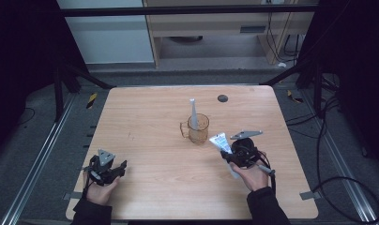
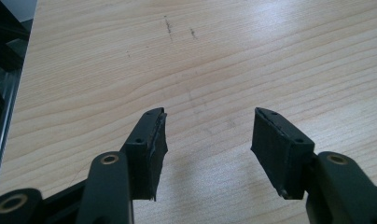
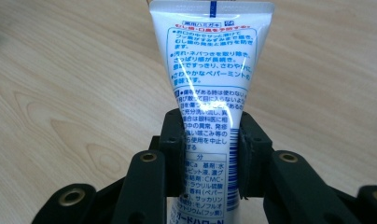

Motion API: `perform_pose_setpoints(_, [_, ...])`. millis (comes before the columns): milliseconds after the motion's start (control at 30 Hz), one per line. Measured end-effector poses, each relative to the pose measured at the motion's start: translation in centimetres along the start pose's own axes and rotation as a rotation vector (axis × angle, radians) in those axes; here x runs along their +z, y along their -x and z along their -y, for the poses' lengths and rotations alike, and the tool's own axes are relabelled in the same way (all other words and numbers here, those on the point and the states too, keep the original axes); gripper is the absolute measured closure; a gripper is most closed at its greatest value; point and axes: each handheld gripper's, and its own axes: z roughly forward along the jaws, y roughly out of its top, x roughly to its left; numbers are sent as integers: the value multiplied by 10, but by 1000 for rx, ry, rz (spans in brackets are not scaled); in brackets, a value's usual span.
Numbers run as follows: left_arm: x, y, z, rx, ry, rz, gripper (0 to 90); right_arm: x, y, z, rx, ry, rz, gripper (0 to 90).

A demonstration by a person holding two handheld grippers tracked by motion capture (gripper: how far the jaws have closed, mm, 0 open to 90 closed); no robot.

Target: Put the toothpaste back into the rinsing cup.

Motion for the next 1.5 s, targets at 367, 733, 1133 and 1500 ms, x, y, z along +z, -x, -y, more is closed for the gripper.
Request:
perform_pose_setpoints(367, [0,-1,0,-3,0,0,437,-4,2,-20,30,168,29,684])
perform_pose_setpoints(733, [1,-1,0,-7,3,-2,435,-10,10,-35,95,389,93,684])
perform_pose_setpoints(1133, [-1,-2,0,-26,24,-14,435,-2,21,-53,173,531,133,686])
perform_pose_setpoints(1500, [-1,-3,0,-39,25,-15,428,13,26,-73,203,584,158,685])
